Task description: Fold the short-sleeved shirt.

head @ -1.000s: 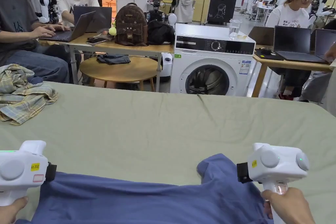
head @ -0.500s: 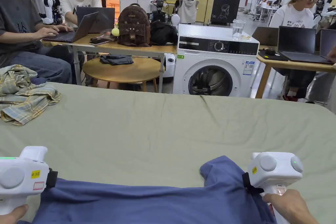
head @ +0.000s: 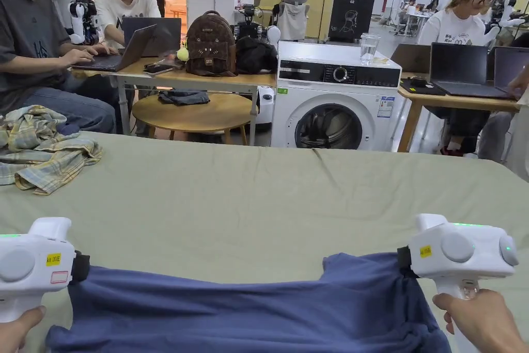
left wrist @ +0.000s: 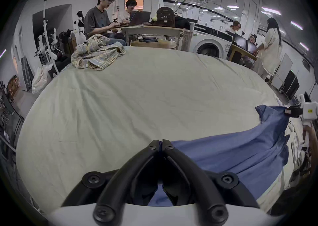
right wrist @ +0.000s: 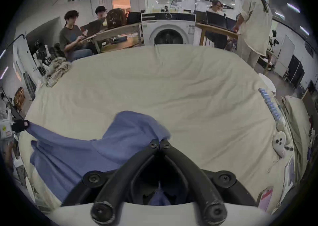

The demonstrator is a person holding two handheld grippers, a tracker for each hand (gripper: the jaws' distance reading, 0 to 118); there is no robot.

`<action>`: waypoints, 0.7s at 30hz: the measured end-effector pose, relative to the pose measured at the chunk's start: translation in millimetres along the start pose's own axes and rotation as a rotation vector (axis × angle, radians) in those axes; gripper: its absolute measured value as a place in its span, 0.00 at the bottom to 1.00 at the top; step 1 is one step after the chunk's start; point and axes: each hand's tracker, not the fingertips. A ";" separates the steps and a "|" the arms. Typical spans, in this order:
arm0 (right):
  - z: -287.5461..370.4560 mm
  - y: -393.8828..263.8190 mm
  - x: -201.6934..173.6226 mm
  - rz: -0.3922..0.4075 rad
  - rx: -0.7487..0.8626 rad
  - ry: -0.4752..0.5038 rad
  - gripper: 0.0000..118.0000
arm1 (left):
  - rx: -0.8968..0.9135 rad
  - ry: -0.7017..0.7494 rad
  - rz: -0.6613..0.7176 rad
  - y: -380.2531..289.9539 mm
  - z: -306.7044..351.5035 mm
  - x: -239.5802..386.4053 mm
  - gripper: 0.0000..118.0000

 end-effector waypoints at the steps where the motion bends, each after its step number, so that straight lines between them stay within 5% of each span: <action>1: 10.7 -5.1 -0.2 0.001 0.001 -0.002 0.00 | 0.007 -0.001 0.002 -2.7 7.3 -0.7 0.00; 13: 118.0 -67.0 5.8 0.041 0.067 -0.019 0.00 | 0.093 -0.062 0.070 -39.2 86.3 -17.0 0.00; 21: 114.3 -131.0 9.6 0.105 -0.120 -0.059 0.00 | -0.050 -0.071 0.051 -85.6 82.2 -21.3 0.00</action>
